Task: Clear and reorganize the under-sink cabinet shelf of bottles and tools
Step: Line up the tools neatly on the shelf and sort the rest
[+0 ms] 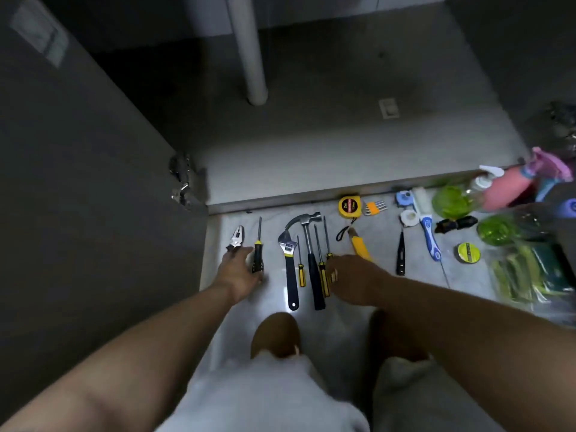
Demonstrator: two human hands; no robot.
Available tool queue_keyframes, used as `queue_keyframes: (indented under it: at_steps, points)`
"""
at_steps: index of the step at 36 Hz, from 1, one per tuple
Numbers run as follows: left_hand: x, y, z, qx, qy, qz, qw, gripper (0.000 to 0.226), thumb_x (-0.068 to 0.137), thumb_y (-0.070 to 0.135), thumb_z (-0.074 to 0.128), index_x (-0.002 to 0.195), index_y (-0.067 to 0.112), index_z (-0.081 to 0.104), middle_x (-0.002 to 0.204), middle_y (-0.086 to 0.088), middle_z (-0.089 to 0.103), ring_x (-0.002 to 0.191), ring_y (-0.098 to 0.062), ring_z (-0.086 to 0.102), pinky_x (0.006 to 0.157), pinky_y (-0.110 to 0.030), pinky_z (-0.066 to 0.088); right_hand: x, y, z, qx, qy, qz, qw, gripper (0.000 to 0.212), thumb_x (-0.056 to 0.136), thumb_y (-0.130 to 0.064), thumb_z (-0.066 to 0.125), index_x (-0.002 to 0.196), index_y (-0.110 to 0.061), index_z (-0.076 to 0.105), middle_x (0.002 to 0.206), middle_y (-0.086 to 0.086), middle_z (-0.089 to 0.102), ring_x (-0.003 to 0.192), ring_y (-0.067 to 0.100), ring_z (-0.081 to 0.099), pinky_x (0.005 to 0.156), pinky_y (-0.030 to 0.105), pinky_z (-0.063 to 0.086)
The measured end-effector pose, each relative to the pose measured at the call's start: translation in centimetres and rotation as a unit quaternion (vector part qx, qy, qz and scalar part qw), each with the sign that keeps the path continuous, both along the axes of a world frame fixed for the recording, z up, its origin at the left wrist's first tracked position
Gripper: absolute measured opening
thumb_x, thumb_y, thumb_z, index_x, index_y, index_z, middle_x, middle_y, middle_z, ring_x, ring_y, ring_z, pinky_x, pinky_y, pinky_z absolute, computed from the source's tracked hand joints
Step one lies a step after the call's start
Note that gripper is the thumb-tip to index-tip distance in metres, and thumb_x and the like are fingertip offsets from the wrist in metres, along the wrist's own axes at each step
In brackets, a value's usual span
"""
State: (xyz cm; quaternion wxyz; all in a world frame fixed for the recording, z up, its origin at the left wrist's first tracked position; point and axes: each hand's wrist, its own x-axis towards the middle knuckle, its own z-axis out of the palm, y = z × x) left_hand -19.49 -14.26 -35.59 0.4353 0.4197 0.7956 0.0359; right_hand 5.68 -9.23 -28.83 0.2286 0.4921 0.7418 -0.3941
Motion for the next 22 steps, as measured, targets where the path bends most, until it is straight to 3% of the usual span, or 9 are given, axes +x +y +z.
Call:
queue_keyframes:
  at_steps: [4, 7, 10, 14, 18, 22]
  points:
    - [-0.6, -0.3, -3.8, 0.050, 0.048, 0.066, 0.995, 0.079, 0.084, 0.035, 0.078, 0.151, 0.033, 0.035, 0.155, -0.010, 0.024, 0.135, -0.034, 0.044, 0.113, -0.043, 0.041, -1.7, -1.7, -3.9, 0.007, 0.036, -0.106, 0.994, 0.036, 0.093, -0.024, 0.059, 0.129, -0.019, 0.052, 0.120, 0.008, 0.064, 0.097, 0.021, 0.061, 0.072, 0.026, 0.044]
    - [-0.6, -0.4, -5.6, 0.038, 0.079, 0.084, 0.993, 0.094, 0.078, 0.056, 0.077, 0.153, 0.044, 0.022, 0.154, -0.008, 0.020, 0.143, -0.035, 0.029, 0.113, -0.057, 0.036, -3.8, -1.5, -6.0, 0.025, 0.029, -0.127, 0.991, 0.048, 0.091, -0.019, 0.057, 0.137, -0.020, 0.043, 0.114, 0.011, 0.065, 0.100, 0.030, 0.065, 0.079, 0.039, 0.056]
    - [0.2, -0.8, -6.4, 0.032, 0.142, 0.035, 0.989, 0.087, 0.081, 0.069, 0.064, 0.151, 0.053, 0.015, 0.160, -0.010, 0.011, 0.148, -0.036, 0.016, 0.115, -0.061, 0.027, -5.6, -0.9, -7.6, 0.047, -0.010, -0.159, 0.986, 0.050, 0.094, -0.014, 0.053, 0.140, -0.019, 0.036, 0.113, 0.014, 0.064, 0.100, 0.034, 0.066, 0.081, 0.044, 0.058]
    - [1.7, -1.4, -6.9, 0.103, 0.174, 0.030, 0.979, 0.062, 0.088, 0.055, 0.062, 0.146, 0.049, 0.040, 0.156, -0.013, 0.022, 0.145, -0.033, 0.022, 0.116, -0.056, 0.026, -6.6, -0.3, -9.9, 0.082, -0.048, -0.196, 0.976, 0.033, 0.096, -0.015, 0.051, 0.128, -0.014, 0.042, 0.110, 0.013, 0.063, 0.099, 0.033, 0.065, 0.075, 0.039, 0.053]
    - [3.2, -1.8, -6.9, 0.155, 0.179, 0.036, 0.971, 0.053, 0.090, 0.039, 0.066, 0.141, 0.043, 0.054, 0.149, -0.010, 0.034, 0.137, -0.031, 0.033, 0.111, -0.049, 0.033, -6.5, 0.1, -11.5, 0.131, -0.083, -0.174, 0.973, 0.023, 0.095, -0.015, 0.055, 0.118, -0.012, 0.050, 0.107, 0.012, 0.066, 0.098, 0.031, 0.067, 0.073, 0.036, 0.051]
    - [4.3, -1.5, -6.7, 0.174, 0.169, 0.023, 0.970, 0.049, 0.089, 0.042, 0.069, 0.137, 0.039, 0.059, 0.138, -0.010, 0.040, 0.128, -0.030, 0.038, 0.100, -0.045, 0.039, -6.2, 1.4, -11.7, 0.097, -0.080, -0.183, 0.975, 0.019, 0.091, -0.025, 0.065, 0.107, -0.016, 0.063, 0.105, 0.008, 0.067, 0.097, 0.027, 0.066, 0.073, 0.032, 0.051]
